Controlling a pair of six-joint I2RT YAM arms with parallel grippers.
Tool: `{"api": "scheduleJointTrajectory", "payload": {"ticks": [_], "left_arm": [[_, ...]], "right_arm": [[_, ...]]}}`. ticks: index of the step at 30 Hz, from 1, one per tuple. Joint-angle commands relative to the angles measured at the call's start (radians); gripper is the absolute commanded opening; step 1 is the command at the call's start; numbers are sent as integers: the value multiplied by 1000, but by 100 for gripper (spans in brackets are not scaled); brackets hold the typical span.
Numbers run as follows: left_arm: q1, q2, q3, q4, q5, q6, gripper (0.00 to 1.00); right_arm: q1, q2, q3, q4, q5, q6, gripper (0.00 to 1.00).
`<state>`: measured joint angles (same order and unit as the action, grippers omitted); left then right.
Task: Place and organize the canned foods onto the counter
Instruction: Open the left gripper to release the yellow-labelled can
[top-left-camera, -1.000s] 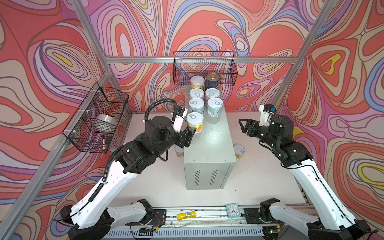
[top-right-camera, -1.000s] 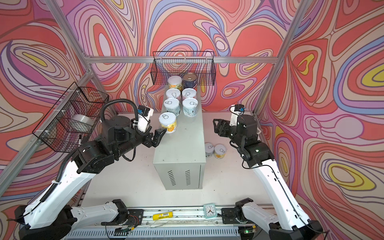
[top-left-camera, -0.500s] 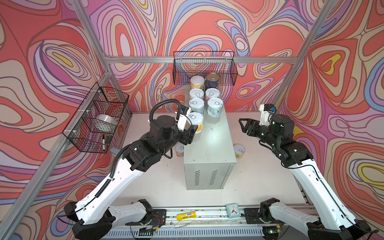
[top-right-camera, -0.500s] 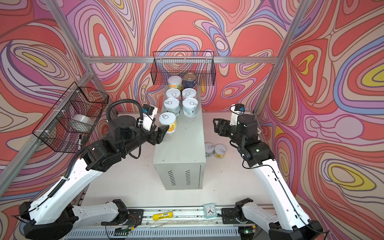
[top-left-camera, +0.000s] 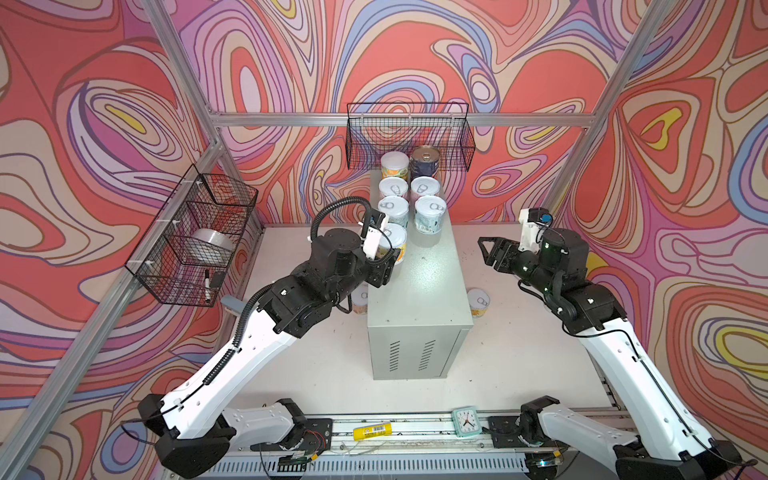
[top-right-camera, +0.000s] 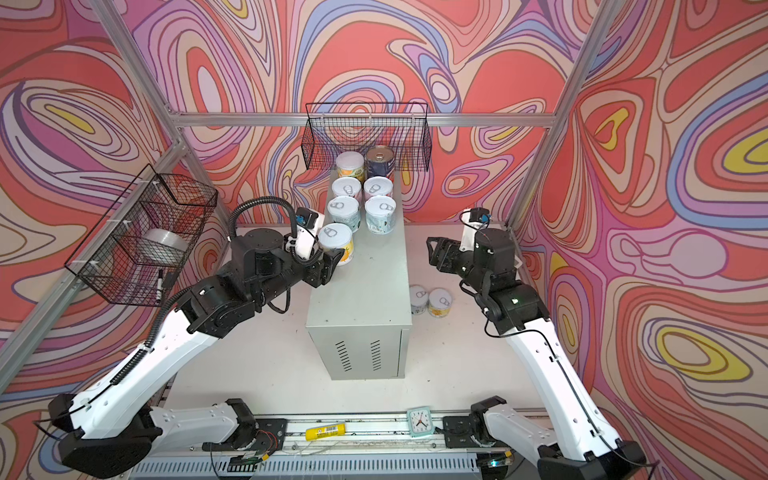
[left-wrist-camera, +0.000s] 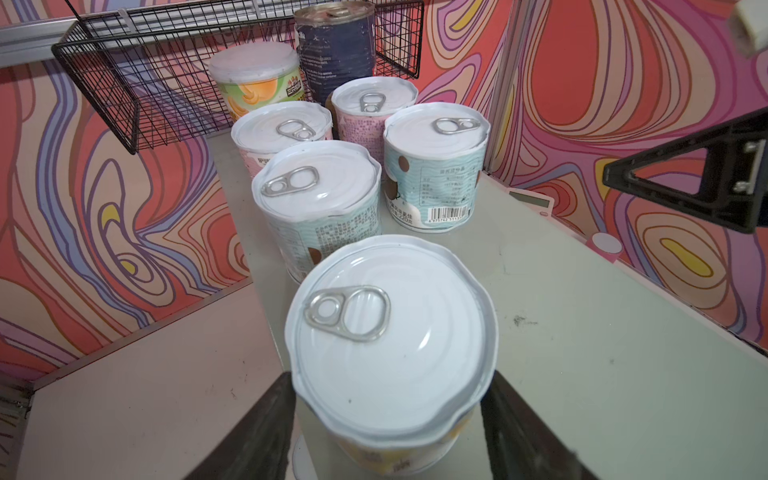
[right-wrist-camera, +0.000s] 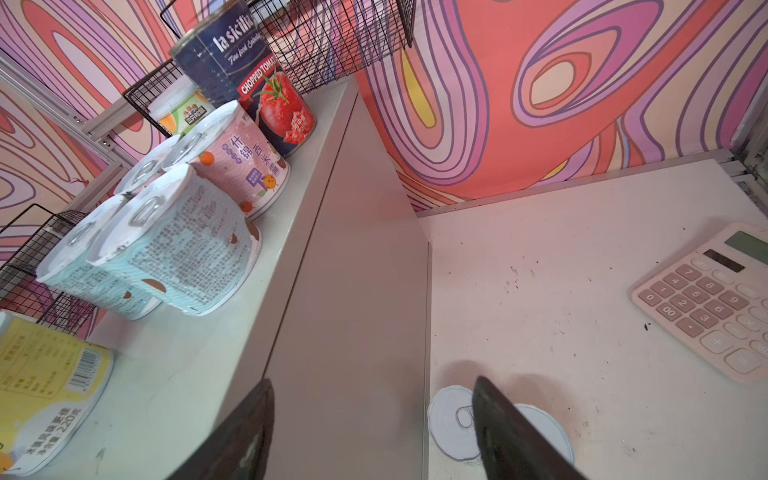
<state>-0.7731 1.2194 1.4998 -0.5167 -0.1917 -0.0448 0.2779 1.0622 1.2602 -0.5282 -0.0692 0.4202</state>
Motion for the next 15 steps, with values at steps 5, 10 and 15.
{"api": "scheduleJointTrajectory", "payload": {"ticks": [5,10,15], "left_arm": [[24,18,-21,49,23,7,69],[36,29,-19,55,43,-2,65],[38,28,-20,61,55,-1,62]], "right_arm": [[-2,-10,-19,6,10,-6,77],[-2,-9,-23,4,16,-6,77],[-2,-9,-22,7,18,-6,77]]}}
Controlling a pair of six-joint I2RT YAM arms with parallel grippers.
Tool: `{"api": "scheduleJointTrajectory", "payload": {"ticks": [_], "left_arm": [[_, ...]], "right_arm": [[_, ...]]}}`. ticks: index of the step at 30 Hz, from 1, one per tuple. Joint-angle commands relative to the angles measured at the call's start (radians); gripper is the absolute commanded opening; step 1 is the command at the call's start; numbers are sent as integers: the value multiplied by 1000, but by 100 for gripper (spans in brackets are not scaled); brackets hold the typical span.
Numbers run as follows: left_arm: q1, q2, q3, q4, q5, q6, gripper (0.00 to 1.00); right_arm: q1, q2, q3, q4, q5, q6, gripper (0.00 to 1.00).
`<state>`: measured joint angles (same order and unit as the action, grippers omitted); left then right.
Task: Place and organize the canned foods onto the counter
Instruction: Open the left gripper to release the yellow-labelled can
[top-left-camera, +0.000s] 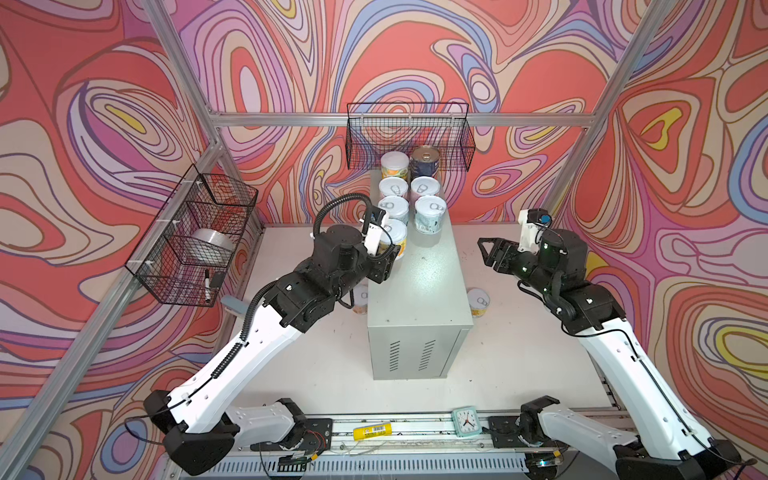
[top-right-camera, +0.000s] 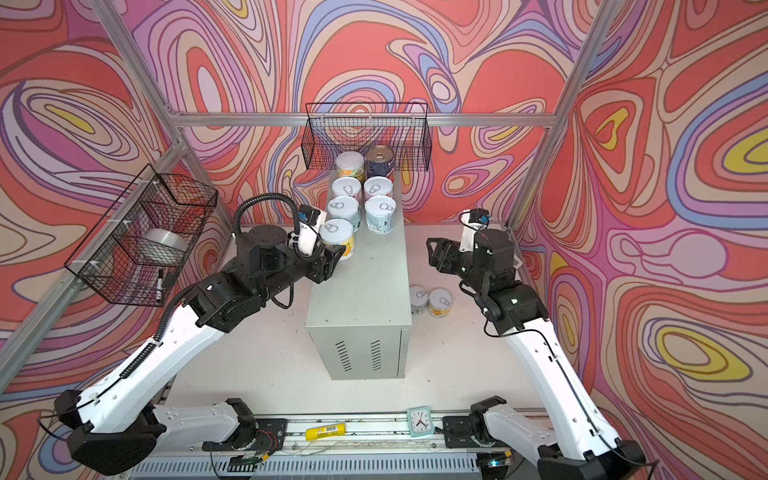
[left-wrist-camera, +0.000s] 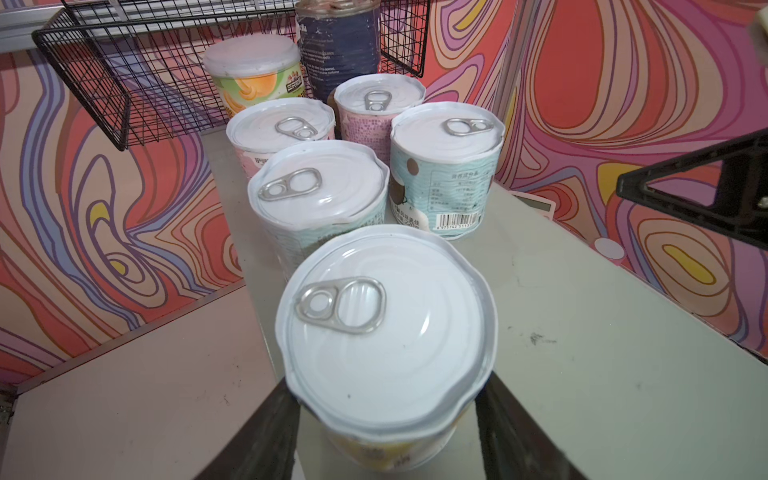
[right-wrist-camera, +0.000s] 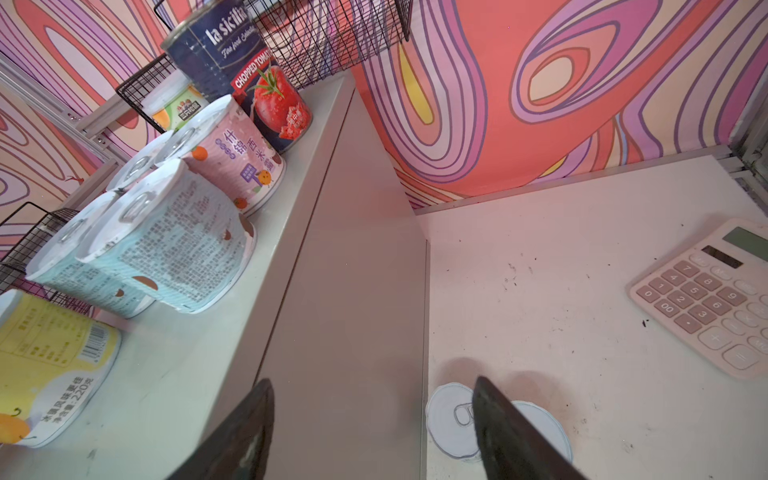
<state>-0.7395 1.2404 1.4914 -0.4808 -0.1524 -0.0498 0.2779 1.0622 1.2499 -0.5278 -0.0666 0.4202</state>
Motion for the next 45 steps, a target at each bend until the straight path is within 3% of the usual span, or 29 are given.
{"api": "scheduleJointTrajectory", "payload": {"ticks": [1,22,34,40,45], "left_arm": [[5,5,-14,28,17,3,62],[34,24,-20,10,29,-21,62],[35,36,-11,7,40,-20,56],[35,37,-20,13,35,-21,59],[37,27,-12,5,20,-15,72]], "right_arm": [[-2,-10,-13,6,17,-6,77],[-2,-31,-38,-4,44,-9,77],[-2,-33,-49,0,39,-5,77],[-2,-33,-59,3,47,-8,77],[-2,-24,-77,5,71,-21,78]]}}
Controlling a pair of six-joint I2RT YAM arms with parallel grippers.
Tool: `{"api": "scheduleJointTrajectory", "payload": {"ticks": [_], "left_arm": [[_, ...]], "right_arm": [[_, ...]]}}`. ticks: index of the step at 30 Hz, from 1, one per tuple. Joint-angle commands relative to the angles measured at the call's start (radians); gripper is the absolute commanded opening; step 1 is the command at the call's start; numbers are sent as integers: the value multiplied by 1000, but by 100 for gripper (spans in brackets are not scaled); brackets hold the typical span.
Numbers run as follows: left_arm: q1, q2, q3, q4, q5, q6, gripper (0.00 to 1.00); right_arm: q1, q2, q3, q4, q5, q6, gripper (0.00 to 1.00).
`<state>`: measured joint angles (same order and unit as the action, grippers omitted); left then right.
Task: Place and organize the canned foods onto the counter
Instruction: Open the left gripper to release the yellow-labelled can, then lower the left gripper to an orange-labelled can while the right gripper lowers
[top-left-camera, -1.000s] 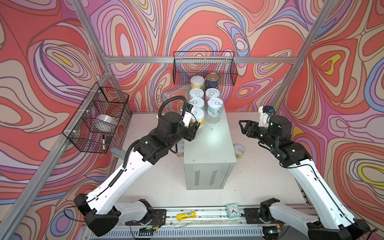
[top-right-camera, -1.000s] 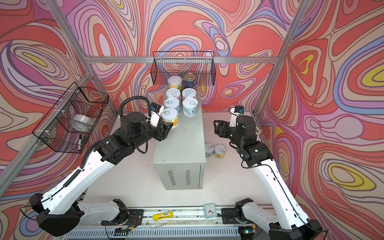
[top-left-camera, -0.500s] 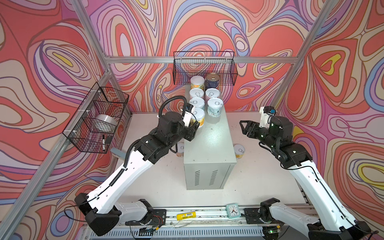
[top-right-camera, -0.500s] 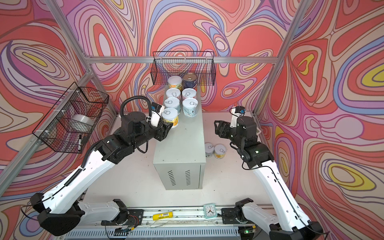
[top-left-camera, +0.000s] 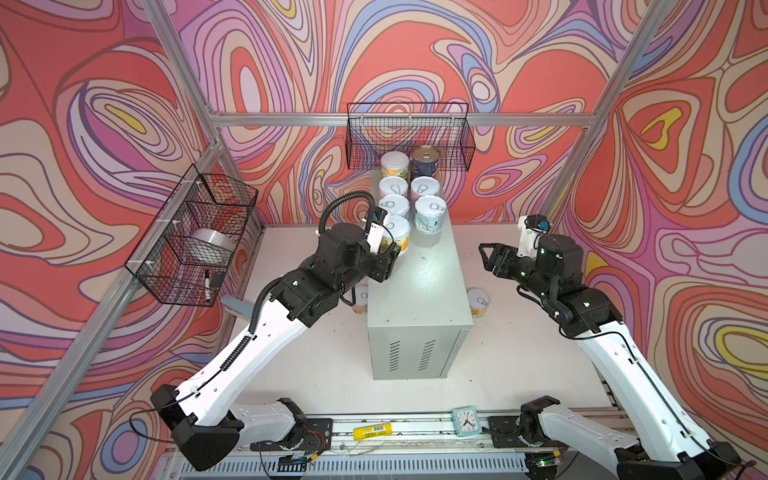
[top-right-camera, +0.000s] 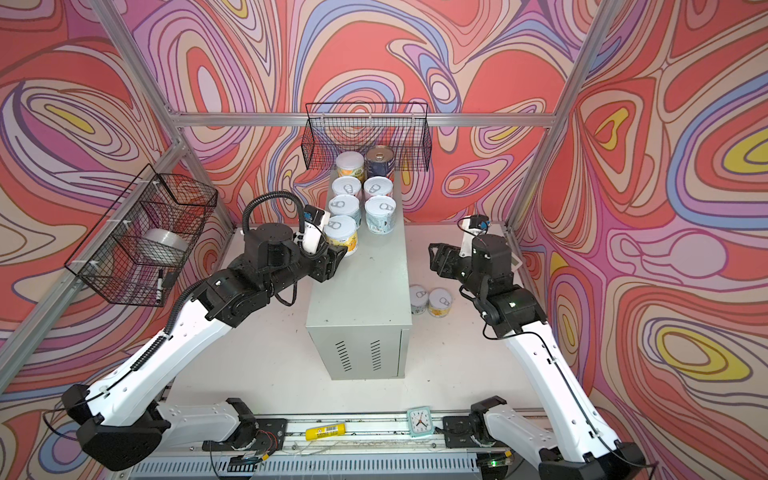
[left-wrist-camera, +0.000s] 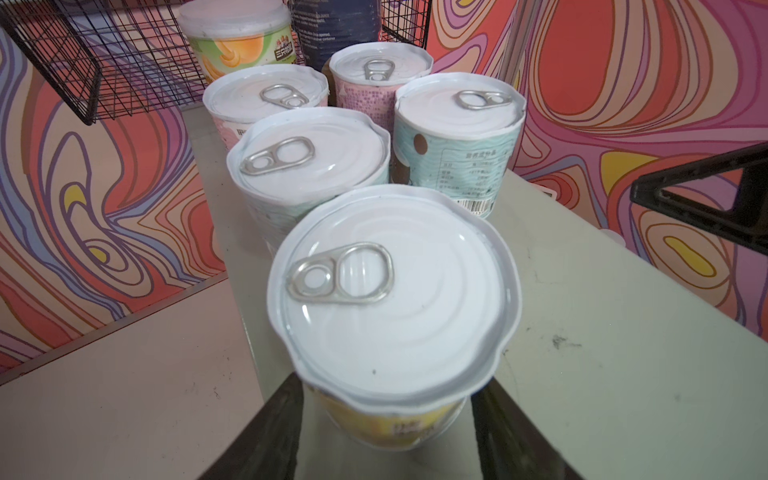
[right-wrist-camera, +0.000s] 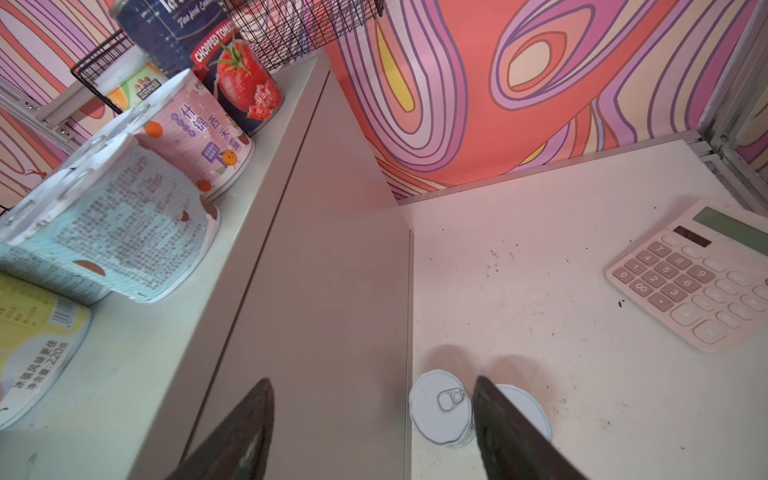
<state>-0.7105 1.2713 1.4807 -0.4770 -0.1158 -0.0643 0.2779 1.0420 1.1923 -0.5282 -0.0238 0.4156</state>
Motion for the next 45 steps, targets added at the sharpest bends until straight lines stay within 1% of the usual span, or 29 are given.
{"api": "scheduleJointTrajectory", "payload": {"ticks": [1,5,7,8,13,18,20,22,24,26,29,32,34,36,39,43,45], "left_arm": [[8,-7,4,-3,-25,2,75],[8,-45,48,-64,-42,6,89],[8,-79,63,-106,-60,-14,95],[8,-107,61,-125,-71,-28,100],[8,-267,-14,-183,-123,-90,100],[9,-343,-62,-299,-291,-175,100],[16,-370,-113,-316,-335,-207,100],[28,-398,-175,-308,-339,-233,100],[48,-420,-238,-288,-317,-253,100],[73,-421,-275,-305,-295,-268,100],[121,-411,-313,-347,-328,-266,100],[225,-411,-363,-345,-275,-292,100],[317,-409,-406,-322,-182,-336,99],[380,-412,-456,-276,-89,-377,97],[392,-414,-545,-182,-41,-427,94],[392,-402,-658,-23,54,-475,92],[392,-396,-698,27,69,-485,91]], "right_arm": [[-2,-1,-25,6,39,-21,78],[-1,20,-54,-8,82,-43,80],[-2,34,-74,-21,100,-51,81],[-2,42,-87,-31,112,-48,81],[-3,66,-160,-62,147,-37,84],[-3,93,-226,-68,141,-16,85],[-3,115,-248,-69,143,-14,86],[-3,139,-267,-61,140,-9,86],[-3,166,-276,-62,136,-4,85],[-3,185,-284,-67,126,5,85],[-3,191,-314,-45,114,11,85],[-2,215,-327,-48,115,12,85],[-3,229,-335,-38,112,13,85],[-3,244,-342,-25,118,15,85],[-3,282,-344,-5,117,11,85],[-2,333,-334,25,116,0,85],[-3,355,-326,35,112,-2,85]]}}
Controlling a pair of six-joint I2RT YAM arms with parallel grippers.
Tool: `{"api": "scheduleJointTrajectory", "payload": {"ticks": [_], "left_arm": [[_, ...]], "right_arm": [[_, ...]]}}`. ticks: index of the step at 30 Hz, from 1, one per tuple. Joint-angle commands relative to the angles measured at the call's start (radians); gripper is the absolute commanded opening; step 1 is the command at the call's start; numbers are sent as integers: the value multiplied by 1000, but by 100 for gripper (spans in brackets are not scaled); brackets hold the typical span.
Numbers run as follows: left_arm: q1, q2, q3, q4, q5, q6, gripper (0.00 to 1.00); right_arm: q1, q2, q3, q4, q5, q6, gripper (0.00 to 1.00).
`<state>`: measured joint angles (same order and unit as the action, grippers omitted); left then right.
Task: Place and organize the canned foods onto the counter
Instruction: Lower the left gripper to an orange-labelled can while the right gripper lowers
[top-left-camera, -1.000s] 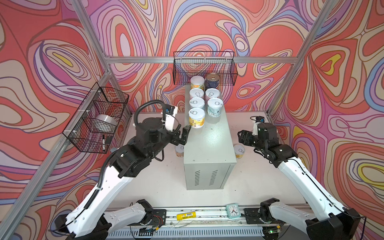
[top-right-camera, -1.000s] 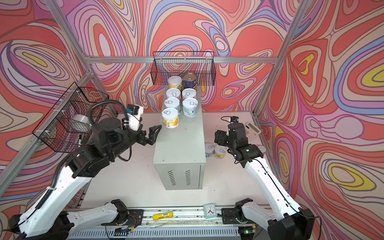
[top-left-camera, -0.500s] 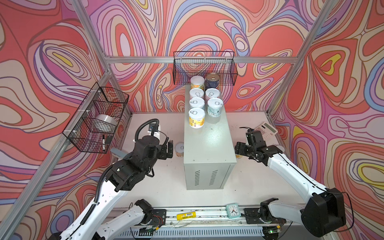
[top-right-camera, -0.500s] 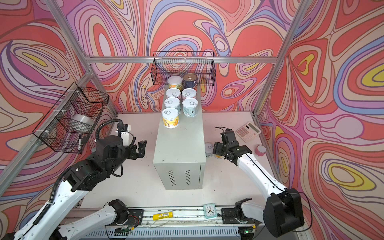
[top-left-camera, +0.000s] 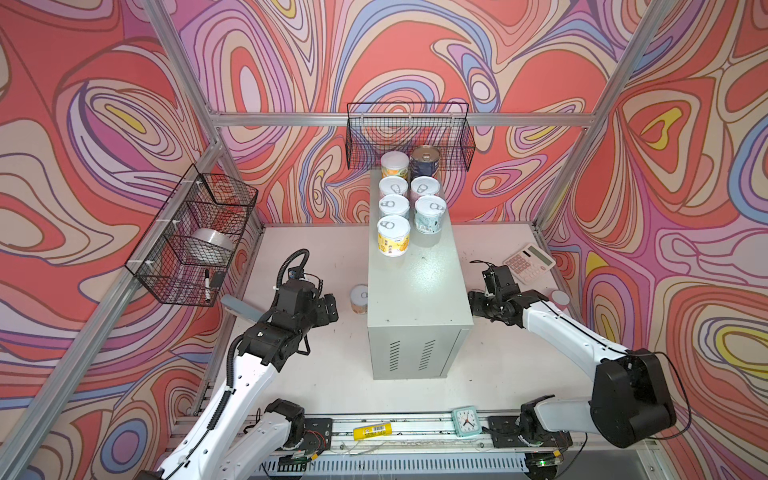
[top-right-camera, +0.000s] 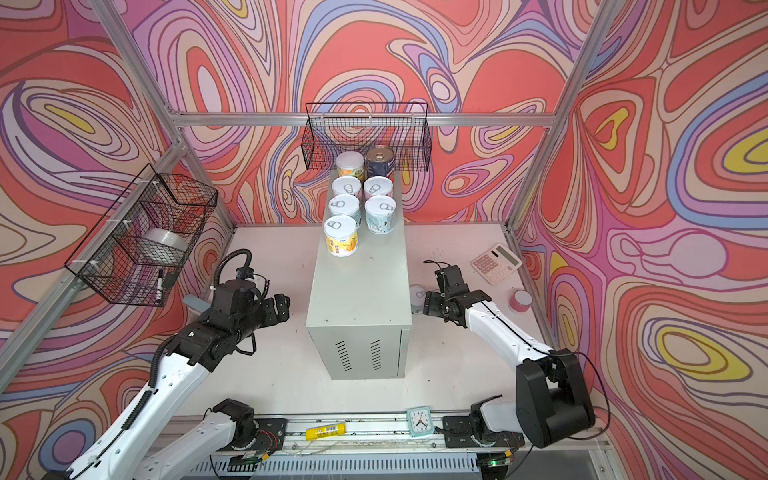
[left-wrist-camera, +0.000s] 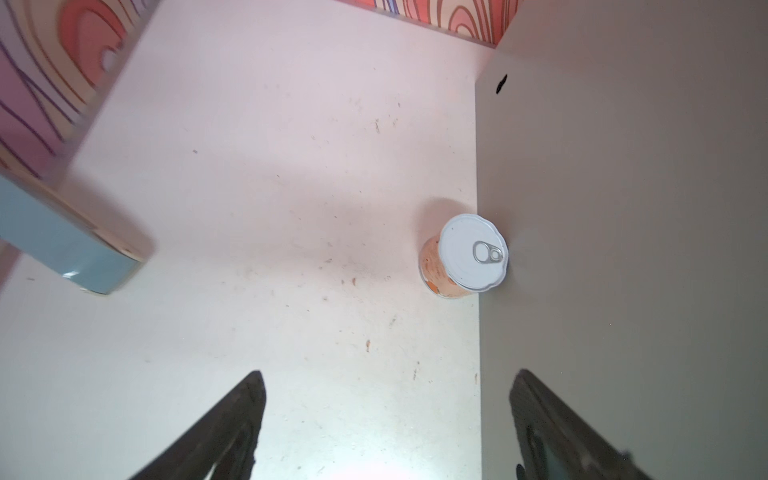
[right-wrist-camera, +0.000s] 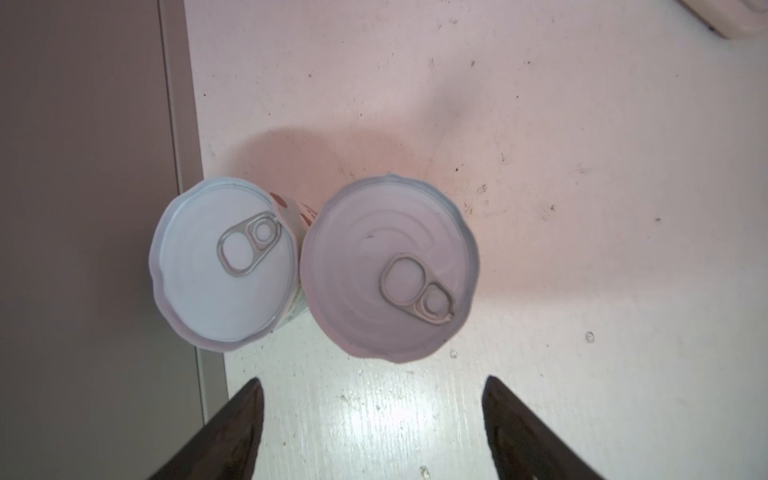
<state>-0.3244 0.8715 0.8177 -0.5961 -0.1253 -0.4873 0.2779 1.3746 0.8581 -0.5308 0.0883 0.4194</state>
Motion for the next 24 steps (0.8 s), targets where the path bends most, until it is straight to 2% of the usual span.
{"api": "scheduleJointTrajectory", "payload": {"ticks": [1,16,19,24], "left_arm": [[6,6,-47,163,80,-66,92],[5,79,-61,233,111,-33,88],[6,79,-75,260,133,-31,84],[6,90,-93,297,165,-49,84]], "right_arm": [[-3,32,12,43,-1,-7,85],[-3,158,38,104,120,-16,85],[-3,179,39,134,152,-12,85],[-6,220,51,179,157,-11,85]]}}
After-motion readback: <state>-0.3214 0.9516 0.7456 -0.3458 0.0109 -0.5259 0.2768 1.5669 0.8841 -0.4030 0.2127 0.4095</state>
